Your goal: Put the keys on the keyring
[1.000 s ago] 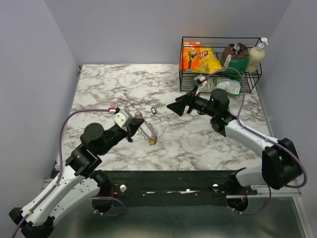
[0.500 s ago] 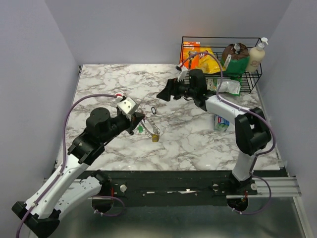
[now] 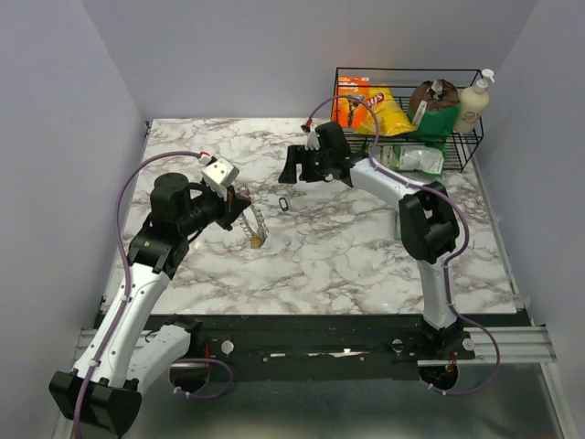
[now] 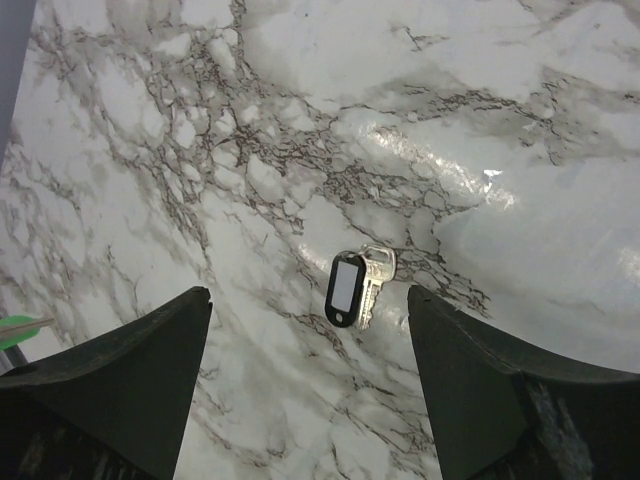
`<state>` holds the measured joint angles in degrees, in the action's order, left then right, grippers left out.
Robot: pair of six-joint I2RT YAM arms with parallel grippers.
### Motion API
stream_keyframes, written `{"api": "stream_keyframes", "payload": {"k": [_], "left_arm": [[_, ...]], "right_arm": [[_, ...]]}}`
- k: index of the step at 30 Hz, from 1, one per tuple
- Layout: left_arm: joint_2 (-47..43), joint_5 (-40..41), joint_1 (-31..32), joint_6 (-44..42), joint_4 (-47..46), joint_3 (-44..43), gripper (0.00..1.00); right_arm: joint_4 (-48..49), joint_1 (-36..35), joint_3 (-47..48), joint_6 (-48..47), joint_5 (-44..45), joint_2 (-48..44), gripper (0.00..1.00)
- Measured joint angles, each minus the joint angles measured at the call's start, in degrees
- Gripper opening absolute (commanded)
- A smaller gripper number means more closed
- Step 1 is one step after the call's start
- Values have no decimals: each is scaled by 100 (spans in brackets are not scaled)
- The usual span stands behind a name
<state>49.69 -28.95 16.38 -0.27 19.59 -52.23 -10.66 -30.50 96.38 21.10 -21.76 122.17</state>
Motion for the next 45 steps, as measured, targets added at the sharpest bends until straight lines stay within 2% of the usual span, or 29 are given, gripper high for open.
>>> {"api": "stream_keyframes", "payload": {"k": [3,10,18,22,25,28,31,33,37,45], "left_arm": [[2,-111,-160,-76,15,-37,0],[-28,-485,-219,-101,-28,-50,0],[-151,-835,-245,-103,-173,-33,0],[-160,-907,-256,-103,-199,4,0],[-160,-938,-256,-103,-223,28,0],[-162,-970,-271,-101,-256,28,0],[-168,-1001,-282,-101,-282,28,0],[-184,-1034,-282,-101,-286,33,0],[-221,-1062,-289,-101,-319,61,0],[-271,-1071,-289,-101,-330,81,0]], "right_arm": [[-398,-74,540,63,146,391,84],[-1373,-240,1784,208,566,1217,68],[-2304,-273,3099,291,756,2081,66],[-2583,-282,3119,291,756,2184,65],[-2686,-282,3097,291,748,2186,49],[-2697,-284,3082,286,691,2186,48],[-2702,-293,3023,289,616,2186,39],[-2699,-306,2964,289,544,2186,38],[-2625,-321,2824,286,302,2170,30],[-2409,-339,2184,284,-116,1873,26]]}}
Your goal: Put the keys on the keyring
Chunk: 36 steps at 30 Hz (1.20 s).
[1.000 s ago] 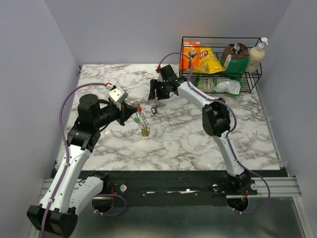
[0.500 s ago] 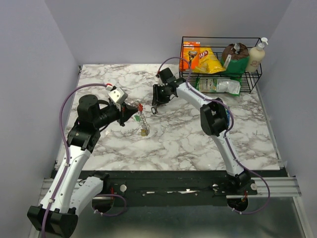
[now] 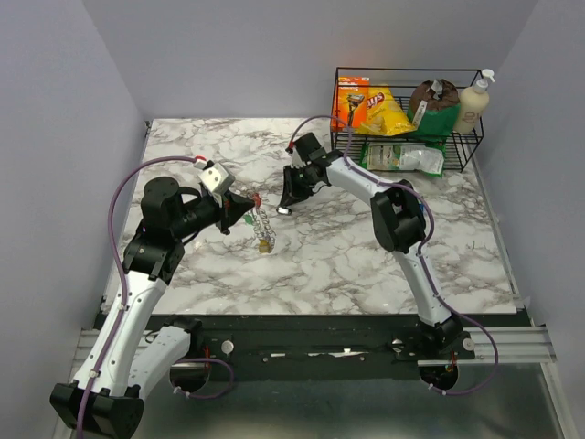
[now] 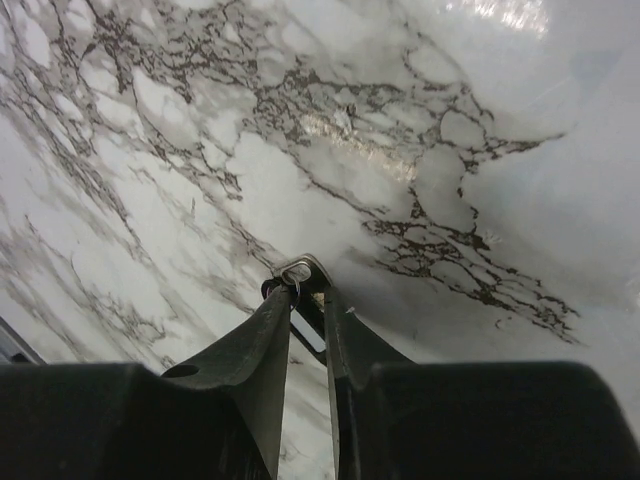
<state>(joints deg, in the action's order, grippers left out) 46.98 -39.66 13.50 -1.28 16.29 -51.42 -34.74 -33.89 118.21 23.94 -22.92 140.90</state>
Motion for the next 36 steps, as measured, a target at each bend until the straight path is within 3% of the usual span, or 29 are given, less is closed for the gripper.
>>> {"api": "stream_keyframes", "payload": {"k": [8,16,21,27,36], "left_arm": [[-7,-2,0,0,-48,68,0],[-7,-11,-7,2,-92,164,0],[-7,-55,-26,2,-131,221,0],[-7,-96,-33,2,-164,275,0],[-7,-122,-44,4,-173,337,0]], "right_arm": [[76,-74,-817,-153,-282,-450,26],[66,-179,-2291,-514,-297,-1403,27],[111,-190,-3165,-647,-221,-2262,39],[483,-195,-3508,-756,-131,-3252,52],[697,-299,-3713,-682,-98,-3003,59]]}}
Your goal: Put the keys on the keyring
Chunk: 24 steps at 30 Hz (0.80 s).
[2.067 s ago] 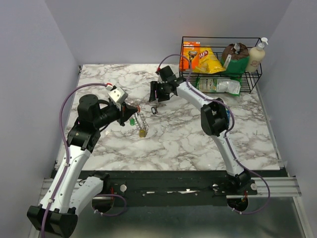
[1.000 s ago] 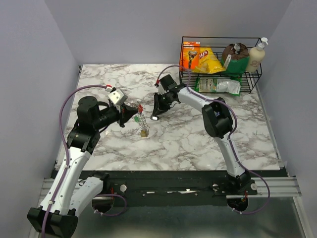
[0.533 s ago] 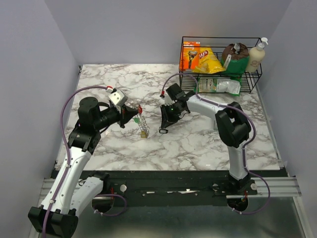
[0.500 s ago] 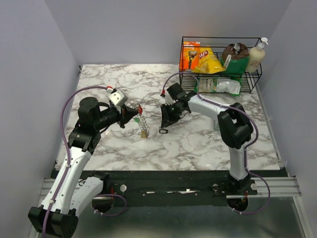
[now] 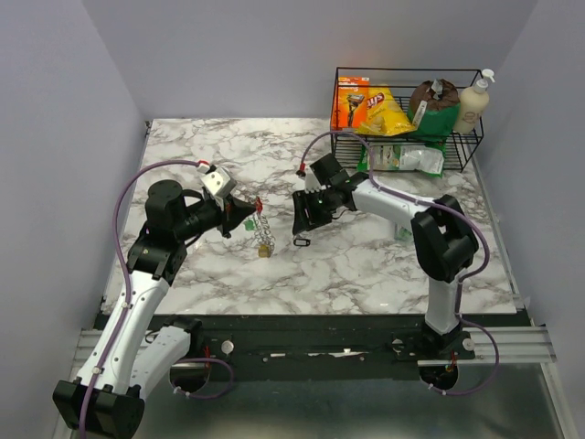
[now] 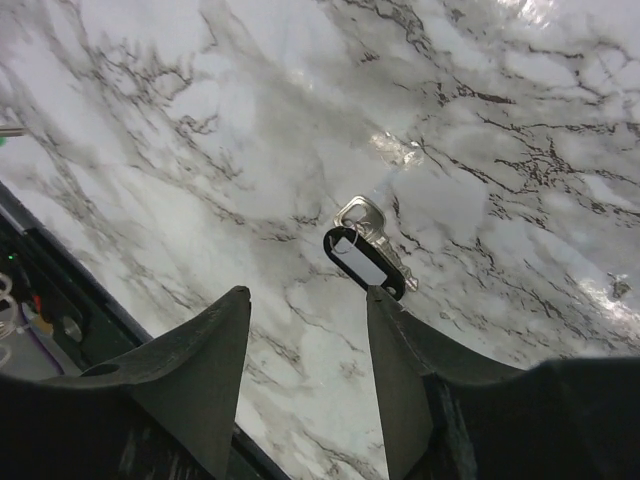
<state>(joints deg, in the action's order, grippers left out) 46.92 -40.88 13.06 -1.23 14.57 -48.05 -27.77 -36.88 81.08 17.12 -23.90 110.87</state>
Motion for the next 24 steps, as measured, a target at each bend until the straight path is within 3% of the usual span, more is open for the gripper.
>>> {"api": "stream_keyframes", "payload": {"k": [4,12,24], "left_arm": [[-9,-22,-22,4,-17,13,0],[-61,-79,-26,22,-42,59,0],[-96,-164,-37,33,-122,74,0]], "right_arm": [[7,-33,-48,120,-46,284,57],[118,-105,-22,323,-105,472,44],[118,-195,313,442,-101,881,37]]}}
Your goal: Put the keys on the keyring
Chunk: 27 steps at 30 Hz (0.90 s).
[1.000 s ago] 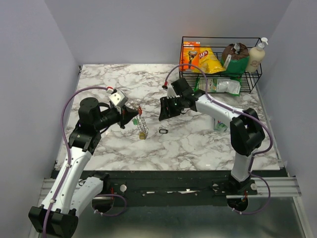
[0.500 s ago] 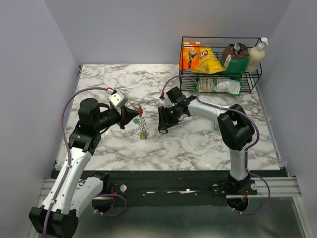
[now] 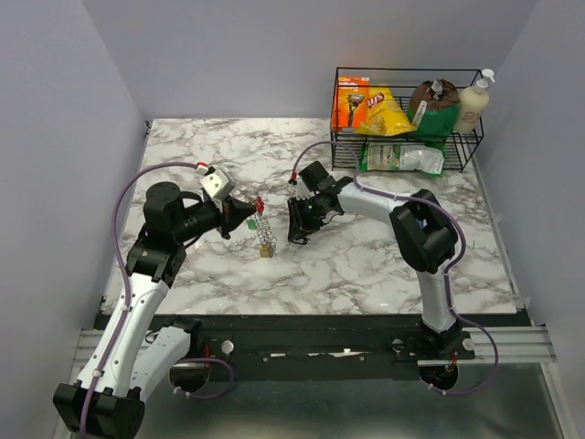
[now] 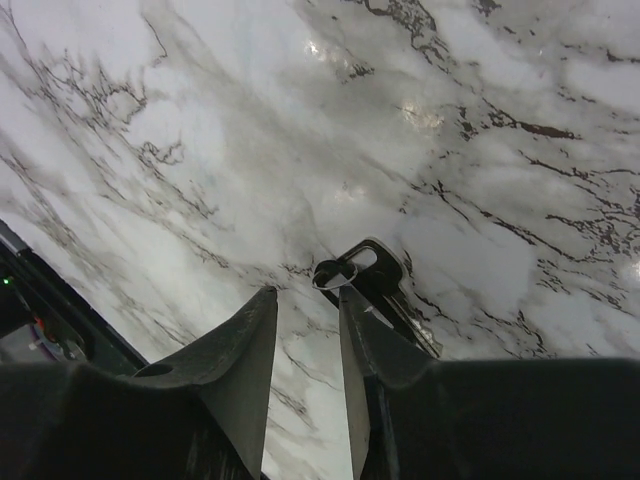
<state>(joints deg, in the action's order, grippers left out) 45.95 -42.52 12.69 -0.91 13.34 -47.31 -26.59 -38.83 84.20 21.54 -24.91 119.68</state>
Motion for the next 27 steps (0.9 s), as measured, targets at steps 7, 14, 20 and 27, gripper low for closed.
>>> {"api": "stream_keyframes", "payload": {"k": [7,14,20,27], "left_arm": [[-22,-24,-26,7,-4,0,0],[-48,-63,-26,9,-20,2,0],[-52,-87,-35,7,-39,20,0],[-52,-107,-37,7,-42,20,0]], "right_arm": [[-4,-85,140,4,68,33,36],[-114,-157,431,-17,310,76,35],[-380,-210,479,-103,772,76,40],[-651,-275,564,-205,1182,74,47]]}}
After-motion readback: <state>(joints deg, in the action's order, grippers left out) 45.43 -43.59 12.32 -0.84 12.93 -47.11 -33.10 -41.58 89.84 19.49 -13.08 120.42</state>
